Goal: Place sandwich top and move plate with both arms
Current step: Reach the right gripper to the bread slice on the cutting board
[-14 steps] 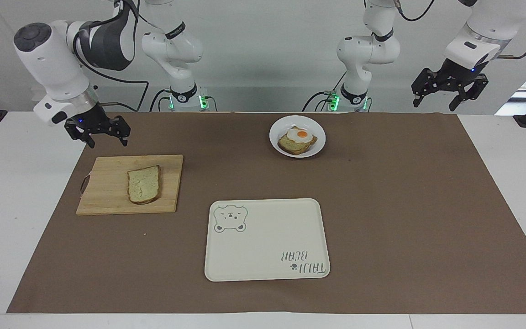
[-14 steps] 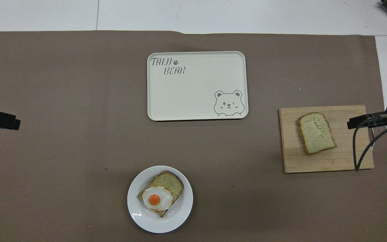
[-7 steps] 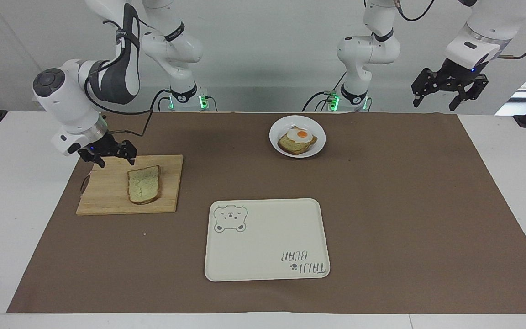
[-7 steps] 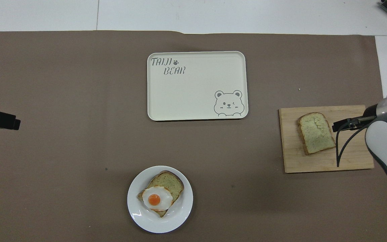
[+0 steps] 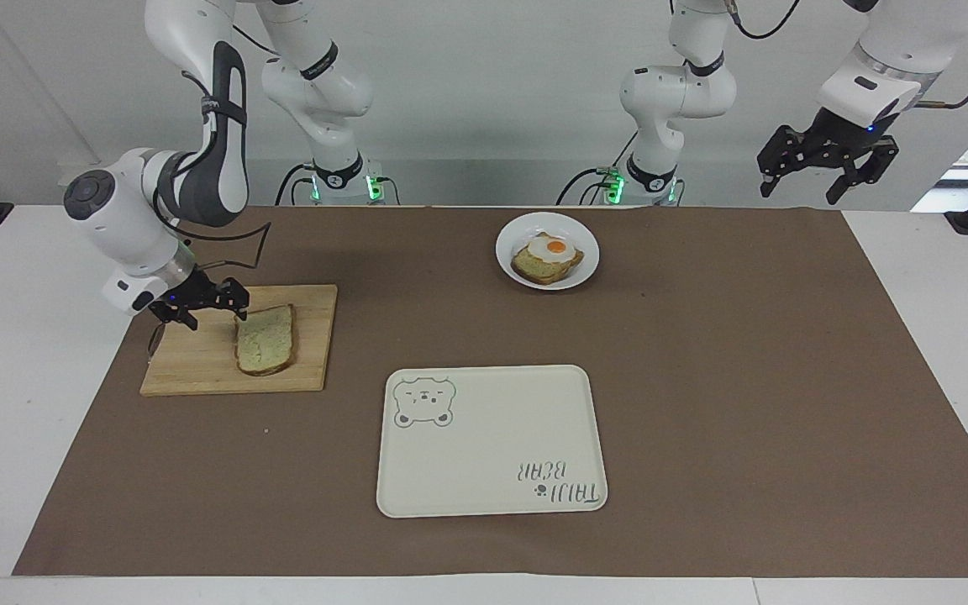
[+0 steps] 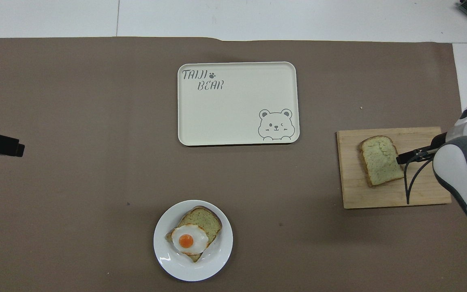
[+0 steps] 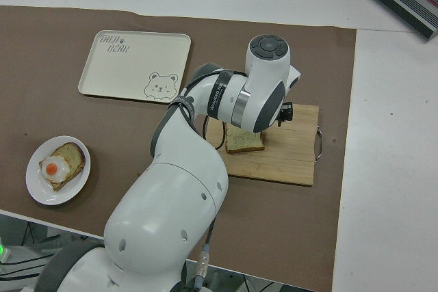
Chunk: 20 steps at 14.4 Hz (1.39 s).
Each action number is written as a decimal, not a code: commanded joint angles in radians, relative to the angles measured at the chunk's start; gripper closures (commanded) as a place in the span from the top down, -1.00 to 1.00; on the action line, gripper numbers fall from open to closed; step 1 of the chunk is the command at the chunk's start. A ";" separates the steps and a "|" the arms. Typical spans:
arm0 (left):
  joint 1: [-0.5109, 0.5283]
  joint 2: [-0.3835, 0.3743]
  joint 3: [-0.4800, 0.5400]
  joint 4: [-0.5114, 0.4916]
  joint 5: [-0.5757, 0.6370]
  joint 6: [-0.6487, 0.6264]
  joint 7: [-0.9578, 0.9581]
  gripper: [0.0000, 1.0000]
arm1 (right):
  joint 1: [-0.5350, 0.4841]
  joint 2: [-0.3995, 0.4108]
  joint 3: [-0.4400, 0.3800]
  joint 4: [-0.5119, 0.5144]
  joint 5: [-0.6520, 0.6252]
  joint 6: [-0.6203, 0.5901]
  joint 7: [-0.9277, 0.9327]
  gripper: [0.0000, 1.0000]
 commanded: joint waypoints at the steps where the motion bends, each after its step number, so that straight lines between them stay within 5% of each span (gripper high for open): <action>1: 0.005 -0.024 -0.003 -0.028 0.014 0.004 -0.009 1.00 | -0.019 0.012 0.009 -0.041 0.071 0.044 -0.047 0.48; 5: 0.005 -0.024 -0.003 -0.028 0.014 0.004 -0.009 1.00 | -0.045 0.038 0.009 -0.049 0.128 0.050 -0.116 -0.27; 8: 0.005 -0.024 -0.003 -0.028 0.014 0.004 -0.009 1.00 | -0.045 0.041 0.009 -0.075 0.128 0.077 -0.119 -0.35; 11: 0.005 -0.024 -0.003 -0.028 0.014 0.004 -0.009 1.00 | -0.042 0.040 0.009 -0.085 0.129 0.081 -0.110 -0.94; 20: 0.005 -0.024 -0.003 -0.028 0.014 0.004 -0.009 1.00 | -0.040 0.006 0.010 0.054 0.195 -0.164 -0.111 -1.00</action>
